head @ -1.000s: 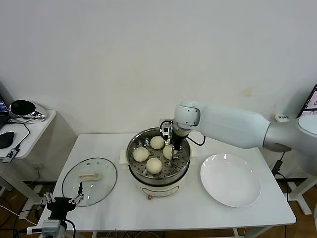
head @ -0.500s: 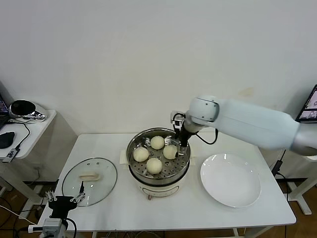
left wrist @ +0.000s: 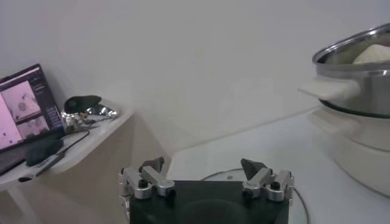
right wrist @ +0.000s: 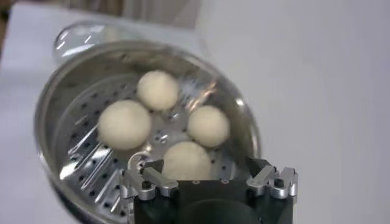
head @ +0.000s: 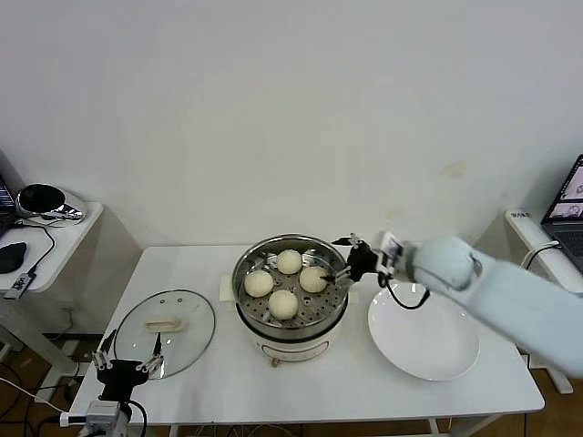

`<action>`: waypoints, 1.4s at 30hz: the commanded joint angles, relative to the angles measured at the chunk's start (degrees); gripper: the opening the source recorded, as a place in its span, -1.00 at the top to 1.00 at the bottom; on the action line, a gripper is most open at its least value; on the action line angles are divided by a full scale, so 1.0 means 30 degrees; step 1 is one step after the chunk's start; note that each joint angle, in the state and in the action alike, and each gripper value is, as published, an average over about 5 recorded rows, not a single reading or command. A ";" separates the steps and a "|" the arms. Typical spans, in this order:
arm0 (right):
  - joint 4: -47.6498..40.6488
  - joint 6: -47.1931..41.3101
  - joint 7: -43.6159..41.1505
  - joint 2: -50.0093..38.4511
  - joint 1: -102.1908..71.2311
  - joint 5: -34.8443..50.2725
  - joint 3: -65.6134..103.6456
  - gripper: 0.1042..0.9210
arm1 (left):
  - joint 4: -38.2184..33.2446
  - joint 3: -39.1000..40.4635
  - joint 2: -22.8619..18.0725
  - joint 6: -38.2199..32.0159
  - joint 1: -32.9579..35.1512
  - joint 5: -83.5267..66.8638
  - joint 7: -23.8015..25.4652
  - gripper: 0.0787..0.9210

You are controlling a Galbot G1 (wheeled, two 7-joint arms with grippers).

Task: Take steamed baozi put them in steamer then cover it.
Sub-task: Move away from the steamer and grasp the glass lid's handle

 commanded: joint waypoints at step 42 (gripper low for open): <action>0.2243 0.9500 0.4316 1.5860 -2.7072 -0.7746 3.1581 -0.76 | 1.1982 0.3040 0.4298 -0.3752 -0.6846 2.2110 -0.1760 -0.77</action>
